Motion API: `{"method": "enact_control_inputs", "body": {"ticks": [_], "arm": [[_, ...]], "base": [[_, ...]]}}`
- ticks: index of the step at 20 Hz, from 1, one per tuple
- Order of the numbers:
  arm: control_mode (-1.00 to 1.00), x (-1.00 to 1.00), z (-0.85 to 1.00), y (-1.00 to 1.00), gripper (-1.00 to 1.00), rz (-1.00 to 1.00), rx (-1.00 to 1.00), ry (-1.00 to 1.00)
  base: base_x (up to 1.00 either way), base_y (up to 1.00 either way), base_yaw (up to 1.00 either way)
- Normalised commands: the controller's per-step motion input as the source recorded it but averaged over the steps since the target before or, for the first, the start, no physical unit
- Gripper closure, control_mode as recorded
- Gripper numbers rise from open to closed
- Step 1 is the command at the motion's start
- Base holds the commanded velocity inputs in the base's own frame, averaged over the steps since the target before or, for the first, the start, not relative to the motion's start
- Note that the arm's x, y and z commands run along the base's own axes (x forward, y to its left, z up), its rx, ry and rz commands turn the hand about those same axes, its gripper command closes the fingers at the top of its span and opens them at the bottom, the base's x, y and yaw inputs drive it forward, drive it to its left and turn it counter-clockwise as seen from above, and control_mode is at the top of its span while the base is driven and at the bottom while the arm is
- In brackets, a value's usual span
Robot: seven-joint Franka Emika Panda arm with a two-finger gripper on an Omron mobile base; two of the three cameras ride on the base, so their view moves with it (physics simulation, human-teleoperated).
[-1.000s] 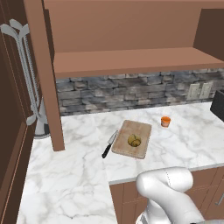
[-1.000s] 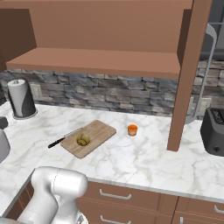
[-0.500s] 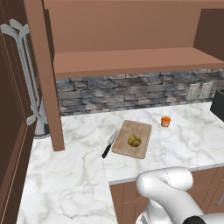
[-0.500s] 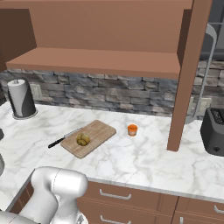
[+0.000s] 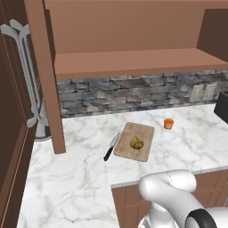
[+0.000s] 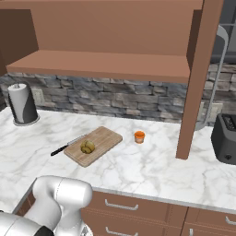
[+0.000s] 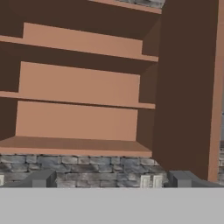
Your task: Pick the bread, place it on the cutting board, pick the jam, place it on the counter, and close the cabinet.
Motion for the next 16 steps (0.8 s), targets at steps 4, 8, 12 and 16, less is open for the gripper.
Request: {"method": "enact_control_inputs", "body": {"ticks": [4, 8, 12, 16], "arm": [[-1.00, -0.23, 0.11, -0.03, -1.00, -0.01, 0.00, 0.00], [-1.00, -0.21, 0.08, -0.01, -1.00, -0.01, 0.00, 0.00], [-1.00, -0.08, 0.00, -0.02, -1.00, 0.00, 0.00, 0.00], [-1.00, 0.00, 0.00, -0.02, -1.00, 0.00, 0.00, 0.00]], "base": [[0.00, 0.00, 0.00], [0.00, 0.00, 0.00], [0.00, 0.00, 0.00], [0.00, 0.00, 0.00]]}}
